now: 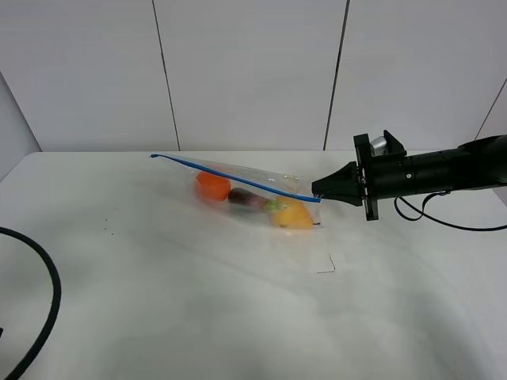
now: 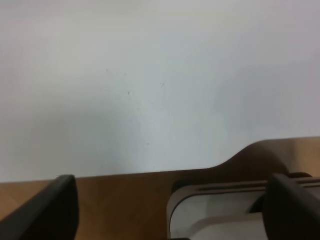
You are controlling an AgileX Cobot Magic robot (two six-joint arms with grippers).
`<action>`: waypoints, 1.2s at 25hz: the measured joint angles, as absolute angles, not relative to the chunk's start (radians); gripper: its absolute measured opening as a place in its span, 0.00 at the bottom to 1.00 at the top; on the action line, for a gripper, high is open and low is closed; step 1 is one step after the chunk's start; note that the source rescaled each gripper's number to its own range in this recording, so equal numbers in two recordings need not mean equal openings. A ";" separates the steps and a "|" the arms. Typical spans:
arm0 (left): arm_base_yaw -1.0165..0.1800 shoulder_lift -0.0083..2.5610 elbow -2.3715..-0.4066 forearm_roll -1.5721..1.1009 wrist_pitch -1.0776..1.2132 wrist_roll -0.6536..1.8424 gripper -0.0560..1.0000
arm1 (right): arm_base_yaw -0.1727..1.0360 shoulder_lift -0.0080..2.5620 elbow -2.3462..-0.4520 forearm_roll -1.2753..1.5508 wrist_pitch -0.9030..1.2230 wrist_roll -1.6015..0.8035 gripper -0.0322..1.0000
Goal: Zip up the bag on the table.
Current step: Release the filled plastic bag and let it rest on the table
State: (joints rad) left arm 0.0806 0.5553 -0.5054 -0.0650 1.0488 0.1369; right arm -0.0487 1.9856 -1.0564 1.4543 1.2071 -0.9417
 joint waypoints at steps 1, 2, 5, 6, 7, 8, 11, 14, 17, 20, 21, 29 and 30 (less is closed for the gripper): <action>0.065 0.550 -0.505 -0.065 1.049 0.137 0.98 | -0.049 1.986 -1.056 1.454 1.207 -0.942 0.03; 0.048 0.541 -0.505 -0.065 1.049 0.137 0.98 | -0.049 1.986 -1.056 1.454 1.207 -0.942 0.03; 0.003 0.526 -0.505 -0.065 1.049 0.137 0.98 | -0.049 1.986 -1.056 1.453 1.207 -0.942 0.03; -0.001 0.519 -0.505 -0.065 1.049 0.137 0.98 | -0.049 1.986 -1.056 1.453 1.207 -0.942 0.03; -0.003 0.512 -0.505 -0.065 1.049 0.138 0.98 | -0.049 1.986 -1.056 1.453 1.207 -0.942 0.03; -0.003 0.502 -0.505 -0.065 1.049 0.138 0.98 | -0.049 1.986 -1.056 1.453 1.207 -0.942 0.03; -0.003 0.433 -0.505 -0.065 1.050 0.139 0.98 | -0.049 1.986 -1.056 1.453 1.207 -0.942 0.03; -0.003 0.329 -0.505 -0.065 1.049 0.139 0.98 | -0.049 1.986 -1.056 1.452 1.207 -0.942 0.03; -0.003 0.220 -0.505 -0.065 1.049 0.139 0.98 | -0.049 1.986 -1.056 1.452 1.207 -0.942 0.03; -0.003 0.128 -0.505 -0.065 1.050 0.139 0.98 | -0.049 1.986 -1.056 1.452 1.207 -0.942 0.03; -0.003 0.099 -0.505 -0.065 1.050 0.139 0.98 | -0.049 1.986 -1.056 1.452 1.207 -0.942 0.03; -0.003 -0.005 -0.502 -0.065 1.057 0.139 0.98 | -0.049 1.986 -1.056 1.446 1.207 -0.925 0.18; -0.003 -0.005 -0.502 -0.065 1.058 0.139 0.98 | -0.049 1.986 -1.056 1.442 1.207 -0.913 0.29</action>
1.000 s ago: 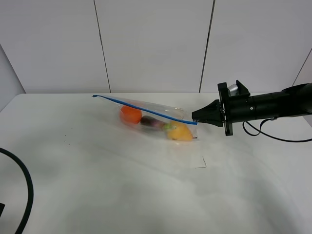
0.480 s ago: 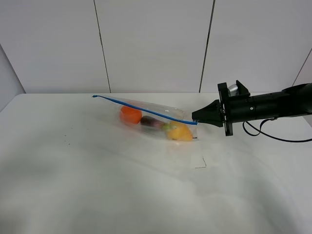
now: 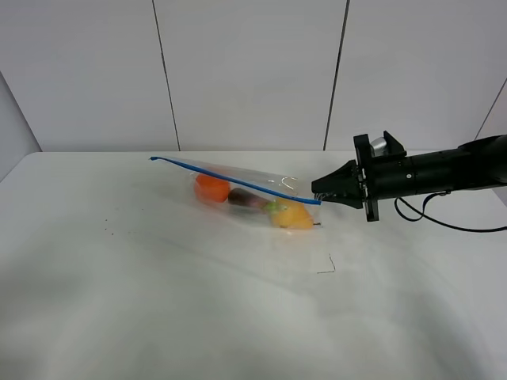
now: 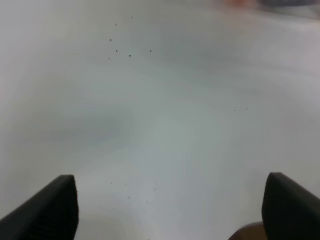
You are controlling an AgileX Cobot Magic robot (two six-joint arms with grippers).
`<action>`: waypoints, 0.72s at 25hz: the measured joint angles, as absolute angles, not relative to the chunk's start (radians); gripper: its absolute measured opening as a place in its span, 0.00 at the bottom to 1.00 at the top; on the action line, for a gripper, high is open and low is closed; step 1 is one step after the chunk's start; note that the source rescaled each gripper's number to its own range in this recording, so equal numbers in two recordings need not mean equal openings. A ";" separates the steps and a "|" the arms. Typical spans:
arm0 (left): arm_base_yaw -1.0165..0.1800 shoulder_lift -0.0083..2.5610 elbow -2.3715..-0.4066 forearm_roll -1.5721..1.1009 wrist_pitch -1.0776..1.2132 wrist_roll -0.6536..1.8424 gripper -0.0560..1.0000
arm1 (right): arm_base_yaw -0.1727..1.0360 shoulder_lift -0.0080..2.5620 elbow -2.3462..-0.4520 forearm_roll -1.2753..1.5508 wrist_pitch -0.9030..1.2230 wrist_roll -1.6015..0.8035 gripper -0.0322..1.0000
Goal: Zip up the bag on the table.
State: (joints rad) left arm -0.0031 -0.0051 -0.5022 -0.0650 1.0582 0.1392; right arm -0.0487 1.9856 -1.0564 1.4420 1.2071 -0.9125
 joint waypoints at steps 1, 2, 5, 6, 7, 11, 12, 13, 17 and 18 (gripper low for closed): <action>-0.003 -0.005 -0.502 -0.065 1.058 0.140 0.98 | -0.049 1.986 -1.056 1.432 1.208 -0.897 0.42; -0.003 -0.005 -0.502 -0.065 1.058 0.140 0.98 | -0.049 1.986 -1.056 1.418 1.208 -0.883 0.58; -0.003 -0.005 -0.502 -0.065 1.058 0.141 0.98 | -0.049 1.986 -1.074 1.335 1.208 -0.849 0.90; -0.003 -0.005 -0.502 -0.065 1.058 0.141 0.98 | -0.049 1.986 -1.097 1.291 1.209 -0.818 0.94; -0.003 -0.005 -0.502 -0.065 1.058 0.141 0.98 | -0.049 1.986 -1.129 1.227 1.210 -0.782 0.96; -0.003 -0.005 -0.502 -0.065 1.058 0.141 0.98 | -0.049 1.986 -1.307 0.892 1.212 -0.550 1.00; -0.003 -0.005 -0.502 -0.065 1.058 0.141 0.98 | -0.049 1.986 -1.349 0.798 1.208 -0.488 1.00; -0.003 -0.005 -0.502 -0.065 1.058 0.141 0.98 | -0.049 1.986 -1.398 0.703 1.205 -0.431 1.00; -0.003 -0.005 -0.502 -0.065 1.058 0.141 0.98 | -0.049 1.986 -1.545 0.366 1.203 -0.238 1.00; -0.003 -0.005 -0.502 -0.065 1.058 0.141 0.98 | -0.049 1.986 -1.567 0.287 1.205 -0.209 1.00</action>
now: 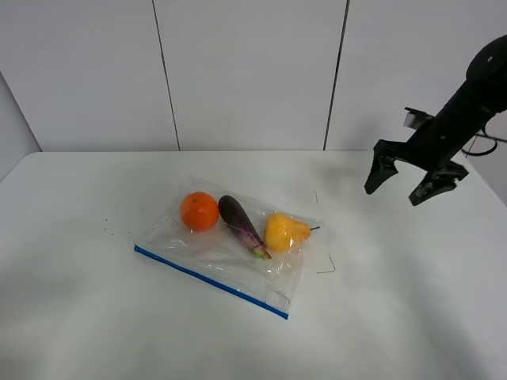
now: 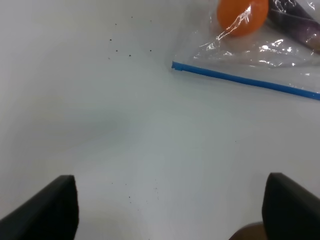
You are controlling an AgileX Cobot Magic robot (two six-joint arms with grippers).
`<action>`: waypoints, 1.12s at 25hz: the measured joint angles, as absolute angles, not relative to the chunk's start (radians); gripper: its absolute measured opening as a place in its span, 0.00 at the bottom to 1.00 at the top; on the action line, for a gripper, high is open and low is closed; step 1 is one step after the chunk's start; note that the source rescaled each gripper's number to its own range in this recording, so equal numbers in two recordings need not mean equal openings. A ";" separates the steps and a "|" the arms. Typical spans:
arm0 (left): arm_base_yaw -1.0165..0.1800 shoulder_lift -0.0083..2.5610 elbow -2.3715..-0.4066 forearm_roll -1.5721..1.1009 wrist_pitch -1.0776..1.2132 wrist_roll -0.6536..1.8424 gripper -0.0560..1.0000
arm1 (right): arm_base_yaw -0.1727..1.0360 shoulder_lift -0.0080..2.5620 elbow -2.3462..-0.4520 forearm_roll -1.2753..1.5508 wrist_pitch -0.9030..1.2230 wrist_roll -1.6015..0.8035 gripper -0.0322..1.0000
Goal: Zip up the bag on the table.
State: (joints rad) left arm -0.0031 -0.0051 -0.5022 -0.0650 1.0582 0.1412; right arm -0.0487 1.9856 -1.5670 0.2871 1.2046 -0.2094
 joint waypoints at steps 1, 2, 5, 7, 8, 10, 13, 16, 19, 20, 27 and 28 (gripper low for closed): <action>-0.003 -0.005 -0.502 -0.065 1.058 0.141 0.98 | -0.049 1.985 -1.582 0.222 1.207 -0.184 1.00; -0.003 -0.005 -0.502 -0.065 1.058 0.141 0.98 | -0.049 1.985 -1.588 0.174 1.211 -0.163 1.00; -0.003 -0.005 -0.502 -0.065 1.058 0.141 0.98 | -0.049 1.979 -1.588 0.128 1.212 -0.141 1.00; -0.003 -0.005 -0.502 -0.065 1.058 0.141 0.98 | -0.049 1.964 -1.576 0.130 1.212 -0.136 1.00; -0.003 -0.005 -0.502 -0.065 1.058 0.141 0.98 | -0.049 1.951 -1.565 0.132 1.212 -0.134 1.00; -0.003 -0.005 -0.502 -0.065 1.058 0.141 0.98 | -0.049 1.920 -1.535 0.132 1.214 -0.133 1.00; -0.003 -0.005 -0.502 -0.065 1.058 0.141 0.98 | -0.049 1.847 -1.460 0.130 1.214 -0.133 1.00; -0.003 -0.005 -0.502 -0.065 1.058 0.141 0.98 | -0.049 1.748 -1.361 0.129 1.214 -0.134 1.00; -0.003 -0.005 -0.502 -0.065 1.058 0.141 0.98 | -0.049 1.624 -1.236 0.128 1.214 -0.134 1.00; -0.003 -0.005 -0.502 -0.065 1.058 0.141 0.98 | -0.049 1.587 -1.199 0.128 1.214 -0.134 0.99; -0.003 -0.005 -0.502 -0.066 1.058 0.141 0.98 | -0.049 1.227 -0.875 0.128 1.215 -0.134 0.99; -0.003 -0.005 -0.502 -0.066 1.058 0.141 0.98 | -0.049 1.169 -0.828 0.128 1.215 -0.134 0.99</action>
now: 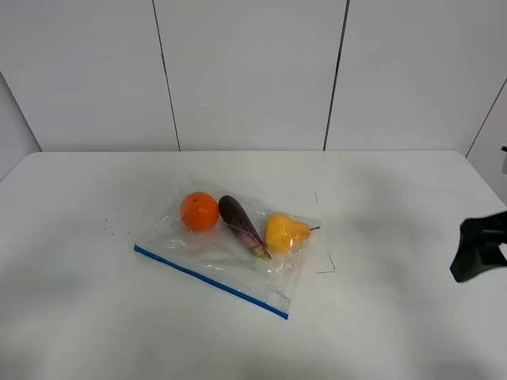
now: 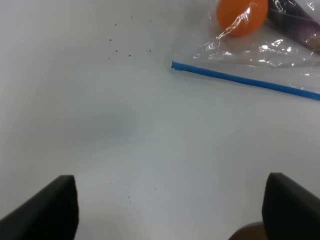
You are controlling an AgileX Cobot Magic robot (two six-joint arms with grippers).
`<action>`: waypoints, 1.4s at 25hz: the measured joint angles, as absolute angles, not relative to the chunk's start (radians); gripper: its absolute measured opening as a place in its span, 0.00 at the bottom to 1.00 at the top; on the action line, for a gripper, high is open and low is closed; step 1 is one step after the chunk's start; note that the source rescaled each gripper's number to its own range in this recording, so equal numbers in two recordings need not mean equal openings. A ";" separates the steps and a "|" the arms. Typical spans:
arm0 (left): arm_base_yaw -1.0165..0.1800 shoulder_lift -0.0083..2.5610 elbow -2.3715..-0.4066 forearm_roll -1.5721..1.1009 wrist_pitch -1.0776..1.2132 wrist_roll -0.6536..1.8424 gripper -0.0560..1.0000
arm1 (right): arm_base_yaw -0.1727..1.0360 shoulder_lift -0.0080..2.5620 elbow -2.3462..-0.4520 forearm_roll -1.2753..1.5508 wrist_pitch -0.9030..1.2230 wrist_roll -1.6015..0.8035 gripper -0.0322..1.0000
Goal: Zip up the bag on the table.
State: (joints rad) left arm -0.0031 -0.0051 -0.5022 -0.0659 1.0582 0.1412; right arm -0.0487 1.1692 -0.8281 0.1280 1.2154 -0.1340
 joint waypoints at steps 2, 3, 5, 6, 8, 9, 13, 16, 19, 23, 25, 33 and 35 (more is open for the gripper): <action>-0.003 -0.005 -0.502 -0.066 1.058 0.141 0.98 | -0.049 1.058 -0.750 0.128 1.206 -0.134 0.99; -0.003 -0.005 -0.502 -0.066 1.058 0.141 0.98 | -0.049 0.993 -0.712 0.128 1.187 -0.134 0.99; -0.003 -0.005 -0.502 -0.066 1.058 0.141 0.98 | -0.049 0.863 -0.646 0.128 1.139 -0.134 0.98; -0.003 -0.005 -0.502 -0.066 1.058 0.141 0.98 | -0.049 0.809 -0.623 0.128 1.109 -0.134 0.98; -0.003 -0.005 -0.502 -0.066 1.058 0.141 0.98 | -0.049 0.681 -0.575 0.128 1.055 -0.132 0.98; -0.003 -0.005 -0.502 -0.066 1.058 0.141 0.98 | -0.049 0.630 -0.558 0.128 1.033 -0.126 0.98; -0.003 -0.005 -0.502 -0.066 1.058 0.141 0.98 | -0.049 0.446 -0.514 0.123 1.016 -0.110 0.98; -0.003 -0.005 -0.502 -0.066 1.058 0.141 0.98 | -0.049 0.366 -0.503 0.112 1.020 -0.108 0.98; -0.003 -0.005 -0.502 -0.066 1.058 0.141 0.98 | -0.049 0.329 -0.502 0.109 1.020 -0.108 0.98; -0.003 -0.005 -0.502 -0.066 1.058 0.141 0.98 | -0.046 0.294 -0.502 0.109 1.020 -0.107 0.98; -0.003 -0.005 -0.502 -0.066 1.058 0.141 0.98 | -0.024 0.275 -0.502 0.109 1.020 -0.104 0.98; -0.003 -0.005 -0.502 -0.066 1.058 0.141 0.98 | 0.067 0.195 -0.502 0.109 1.020 -0.104 0.98; -0.003 -0.005 -0.502 -0.066 1.058 0.141 0.98 | 0.067 0.162 -0.501 0.109 1.020 -0.104 0.98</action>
